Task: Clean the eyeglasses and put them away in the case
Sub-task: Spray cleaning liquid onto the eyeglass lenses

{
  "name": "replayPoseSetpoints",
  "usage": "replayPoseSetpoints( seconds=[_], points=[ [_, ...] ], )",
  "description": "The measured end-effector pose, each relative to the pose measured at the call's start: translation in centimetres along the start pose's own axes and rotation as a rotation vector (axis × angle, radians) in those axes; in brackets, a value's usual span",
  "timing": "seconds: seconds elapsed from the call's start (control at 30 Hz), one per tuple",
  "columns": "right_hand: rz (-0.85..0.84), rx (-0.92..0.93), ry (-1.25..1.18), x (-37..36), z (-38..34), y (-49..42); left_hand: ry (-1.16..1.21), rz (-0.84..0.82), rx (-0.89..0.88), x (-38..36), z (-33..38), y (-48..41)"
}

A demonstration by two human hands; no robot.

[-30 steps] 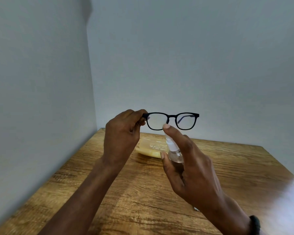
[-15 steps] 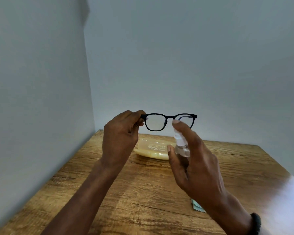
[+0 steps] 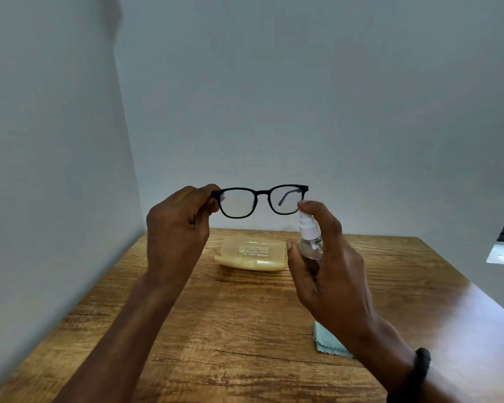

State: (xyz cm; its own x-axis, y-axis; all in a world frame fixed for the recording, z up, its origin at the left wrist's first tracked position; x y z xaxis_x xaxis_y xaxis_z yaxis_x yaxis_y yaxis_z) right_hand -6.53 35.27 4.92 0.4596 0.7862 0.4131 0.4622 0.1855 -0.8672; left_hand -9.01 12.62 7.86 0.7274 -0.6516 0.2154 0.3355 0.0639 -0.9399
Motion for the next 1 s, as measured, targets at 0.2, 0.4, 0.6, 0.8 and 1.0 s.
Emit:
replayPoseSetpoints(
  seconds=[0.2,0.4,0.6,0.8,1.0],
  points=[
    [0.046,0.031,0.022,0.05,-0.44,-0.04,-0.001,0.019,-0.014,0.19,-0.24,-0.18],
    [0.078,0.06,0.004,0.27,0.11,-0.17,0.0,0.027,-0.003,0.37,-0.66,-0.14],
    [0.035,0.021,-0.025,0.55,0.31,-0.42,-0.005,0.025,-0.018,0.25,-0.68,-0.06],
    [-0.016,0.04,0.003,0.49,-0.41,-0.59,-0.001,0.012,-0.014,0.15,-0.54,0.04],
    [0.0,0.064,0.03,0.59,-0.38,-0.34,-0.026,-0.01,-0.062,0.17,-0.07,0.04]
  ],
)
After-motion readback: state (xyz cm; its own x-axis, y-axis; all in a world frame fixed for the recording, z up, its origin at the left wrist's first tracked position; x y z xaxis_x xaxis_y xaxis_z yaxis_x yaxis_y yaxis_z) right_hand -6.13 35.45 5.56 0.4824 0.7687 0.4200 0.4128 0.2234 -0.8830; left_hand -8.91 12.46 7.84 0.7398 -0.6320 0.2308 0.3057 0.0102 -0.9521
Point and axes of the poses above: each hand's wrist, its own y-axis away from the middle knuckle, its own x-axis out of the back of the hand, z = x × y, the point moved 2 cm from there along -y, towards the middle knuckle
